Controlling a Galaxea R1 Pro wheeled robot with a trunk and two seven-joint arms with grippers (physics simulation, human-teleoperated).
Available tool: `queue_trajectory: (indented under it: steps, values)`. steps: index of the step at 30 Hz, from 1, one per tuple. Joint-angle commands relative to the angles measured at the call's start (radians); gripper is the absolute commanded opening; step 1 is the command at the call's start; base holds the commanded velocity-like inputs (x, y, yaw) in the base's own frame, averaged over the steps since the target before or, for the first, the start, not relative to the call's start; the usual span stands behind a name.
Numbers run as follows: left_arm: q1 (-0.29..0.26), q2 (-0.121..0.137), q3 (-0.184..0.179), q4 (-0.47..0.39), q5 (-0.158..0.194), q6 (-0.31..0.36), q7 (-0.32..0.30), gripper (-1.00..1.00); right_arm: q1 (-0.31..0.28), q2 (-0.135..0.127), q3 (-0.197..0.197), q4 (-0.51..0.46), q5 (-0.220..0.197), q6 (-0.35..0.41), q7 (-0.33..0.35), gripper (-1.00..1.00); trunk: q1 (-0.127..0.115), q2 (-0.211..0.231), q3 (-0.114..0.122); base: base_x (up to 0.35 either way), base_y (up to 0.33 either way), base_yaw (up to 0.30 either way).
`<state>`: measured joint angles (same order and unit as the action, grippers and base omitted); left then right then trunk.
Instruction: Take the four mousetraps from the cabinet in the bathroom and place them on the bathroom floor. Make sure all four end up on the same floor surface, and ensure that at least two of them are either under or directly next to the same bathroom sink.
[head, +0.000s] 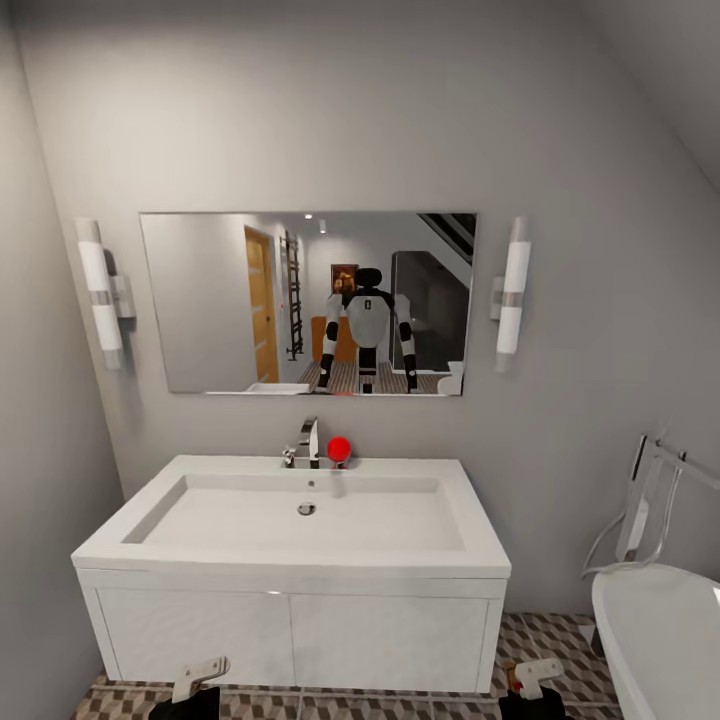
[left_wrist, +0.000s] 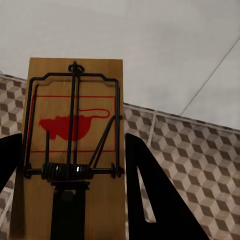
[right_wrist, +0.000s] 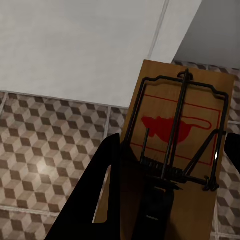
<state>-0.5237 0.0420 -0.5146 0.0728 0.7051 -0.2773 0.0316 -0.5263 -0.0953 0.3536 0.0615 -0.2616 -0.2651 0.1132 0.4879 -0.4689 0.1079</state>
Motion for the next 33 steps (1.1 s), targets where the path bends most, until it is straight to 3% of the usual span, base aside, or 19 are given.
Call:
queue_trajectory:
  steps: [1,33]
  values:
    - [-0.001,-0.001,-0.005,0.002,-0.004,-0.003,0.006,-1.0,-0.001,0.0,0.005,0.005,-0.013,-0.007,0.011,-1.0,0.004,-0.008,-0.004,0.0,0.0,0.0]
    - [-0.001,-0.001,-0.005,0.002,-0.004,-0.005,0.008,-1.0,-0.001,0.0,0.005,0.005,-0.013,-0.008,0.011,-1.0,0.127,-0.232,-0.1,0.0,0.0,-0.031]
